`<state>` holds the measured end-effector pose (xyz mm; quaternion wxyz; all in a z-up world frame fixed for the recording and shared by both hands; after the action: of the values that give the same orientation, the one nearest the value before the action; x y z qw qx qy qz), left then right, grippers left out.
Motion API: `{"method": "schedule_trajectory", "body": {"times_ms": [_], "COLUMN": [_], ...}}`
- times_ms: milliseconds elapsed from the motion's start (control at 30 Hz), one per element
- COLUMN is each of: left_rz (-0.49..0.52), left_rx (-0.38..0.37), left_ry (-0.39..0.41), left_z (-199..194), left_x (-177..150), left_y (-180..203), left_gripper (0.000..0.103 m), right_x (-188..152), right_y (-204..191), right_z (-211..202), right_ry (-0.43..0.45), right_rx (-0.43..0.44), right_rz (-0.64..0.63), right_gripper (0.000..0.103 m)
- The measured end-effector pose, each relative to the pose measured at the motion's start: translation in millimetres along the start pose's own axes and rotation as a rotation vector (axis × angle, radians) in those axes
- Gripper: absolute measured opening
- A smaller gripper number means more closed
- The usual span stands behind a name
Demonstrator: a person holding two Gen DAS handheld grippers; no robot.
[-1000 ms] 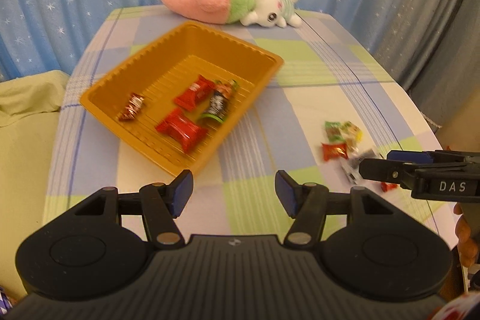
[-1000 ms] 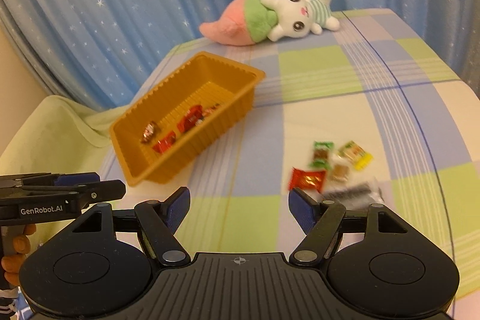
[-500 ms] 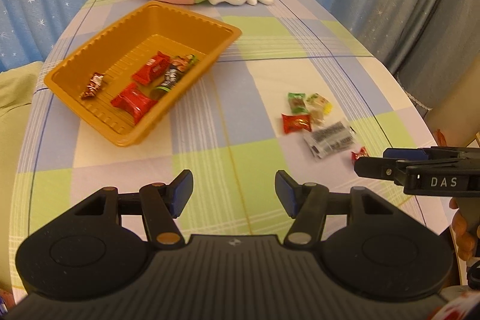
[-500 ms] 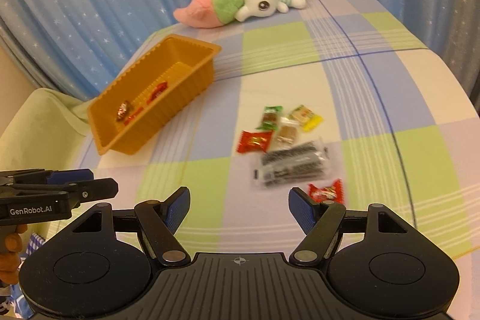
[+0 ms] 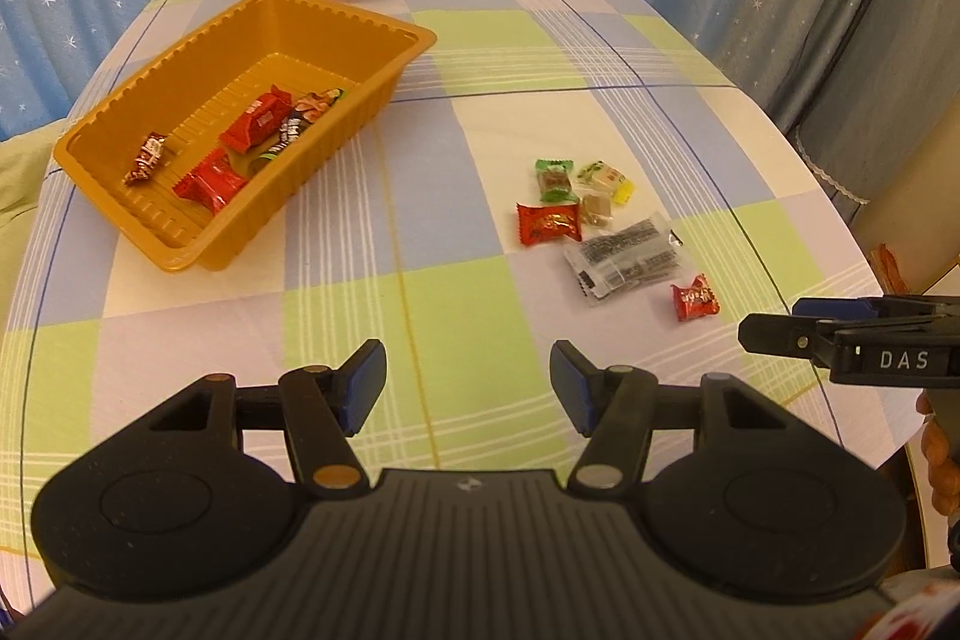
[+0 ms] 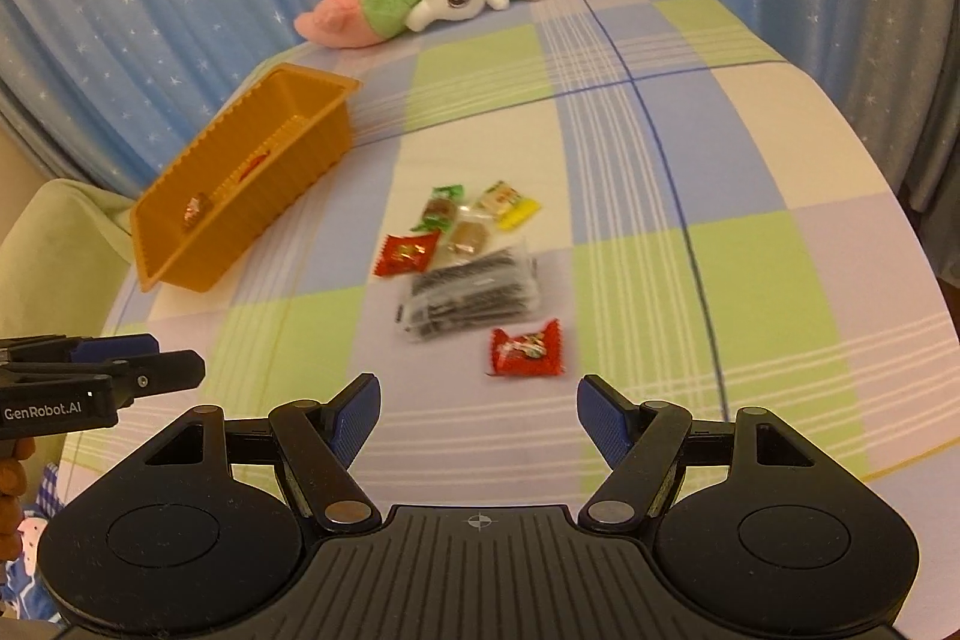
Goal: Organize snacks
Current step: 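Withdraw both open grippers from the tray toward the remaining snacks, then lower the right gripper onto the red printed candy and grasp it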
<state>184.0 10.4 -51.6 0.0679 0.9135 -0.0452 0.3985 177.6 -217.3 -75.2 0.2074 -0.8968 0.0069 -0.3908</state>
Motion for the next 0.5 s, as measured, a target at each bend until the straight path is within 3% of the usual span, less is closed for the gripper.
{"method": "schedule_trajectory", "body": {"times_ms": [500], "left_rz": [0.008], "left_rx": [0.019], "left_ry": [-0.021], "left_z": [21], "left_x": [-1], "left_y": [12], "left_gripper": [0.060], "right_x": [-5], "right_y": [22], "right_z": [17], "right_ry": [-0.018], "right_rx": [-0.035], "right_rz": [-0.011], "right_gripper": [0.072]}}
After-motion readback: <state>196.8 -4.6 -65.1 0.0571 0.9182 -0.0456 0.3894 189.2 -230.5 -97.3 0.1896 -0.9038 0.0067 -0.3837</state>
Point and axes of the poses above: each gripper's, at about its wrist camera, not at the fingertips, and z roughly the way its jaws point, y to its right, x to its top, the point moved 3 cm from there along z, roughly the way its jaws point, and after that the axes turned 14 degrees about y, right-handed, at the moved point
